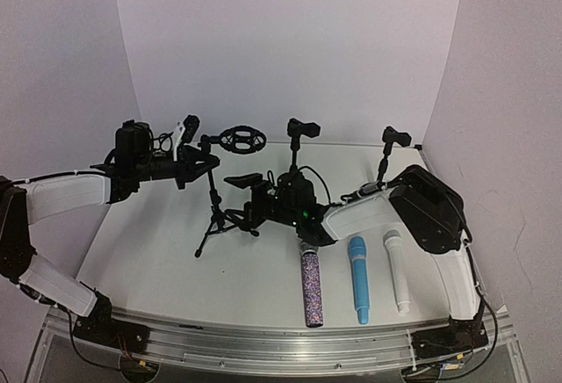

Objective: Attach the microphones to the stand

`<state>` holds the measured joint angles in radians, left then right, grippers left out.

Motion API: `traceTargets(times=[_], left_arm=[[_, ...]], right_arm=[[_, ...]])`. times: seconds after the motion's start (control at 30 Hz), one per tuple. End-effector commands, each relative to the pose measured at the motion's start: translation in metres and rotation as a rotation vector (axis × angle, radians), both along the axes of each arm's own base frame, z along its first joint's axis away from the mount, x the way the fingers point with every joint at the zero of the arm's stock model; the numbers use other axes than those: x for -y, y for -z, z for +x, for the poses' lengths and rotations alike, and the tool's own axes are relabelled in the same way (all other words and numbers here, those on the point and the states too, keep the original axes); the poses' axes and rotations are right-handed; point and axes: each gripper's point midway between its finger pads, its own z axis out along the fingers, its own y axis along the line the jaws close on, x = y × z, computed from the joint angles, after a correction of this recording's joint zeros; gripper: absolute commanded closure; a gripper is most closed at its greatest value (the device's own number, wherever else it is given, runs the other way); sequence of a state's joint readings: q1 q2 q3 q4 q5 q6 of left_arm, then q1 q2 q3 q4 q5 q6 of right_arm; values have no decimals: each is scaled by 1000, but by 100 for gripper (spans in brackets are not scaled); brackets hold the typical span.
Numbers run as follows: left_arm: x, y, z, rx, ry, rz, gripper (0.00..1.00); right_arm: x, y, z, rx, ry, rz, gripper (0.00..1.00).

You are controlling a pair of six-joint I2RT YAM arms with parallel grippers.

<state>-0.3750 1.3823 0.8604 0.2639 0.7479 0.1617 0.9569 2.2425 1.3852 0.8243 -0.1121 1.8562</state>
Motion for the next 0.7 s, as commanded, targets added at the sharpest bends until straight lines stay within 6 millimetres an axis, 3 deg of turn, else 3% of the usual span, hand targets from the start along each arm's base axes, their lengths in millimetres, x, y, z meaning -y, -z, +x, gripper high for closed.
traceTargets(times=[0.0, 0.13, 0.3, 0.4, 0.5, 0.67], left_arm=[[-8, -11, 4, -68, -113, -31, 100], [-13, -13, 8, -98, -181, -45, 100], [-12, -10, 5, -120, -206, -54, 100], [-10, -10, 3, -113, -212, -59, 100], [-9, -12, 3, -109, -223, -67, 100], [-5, -12, 2, -107, -219, -68, 100]], right_arm=[[18, -10, -1, 80, 20, -24, 13], [37, -29, -13, 298, -24, -181, 12], [51, -47, -38, 895, -198, -629, 15], [44, -45, -69, 1390, -310, -934, 14], [34, -29, -83, 1711, -330, -1131, 14], [1, -49, -74, 1954, -205, -1200, 22]])
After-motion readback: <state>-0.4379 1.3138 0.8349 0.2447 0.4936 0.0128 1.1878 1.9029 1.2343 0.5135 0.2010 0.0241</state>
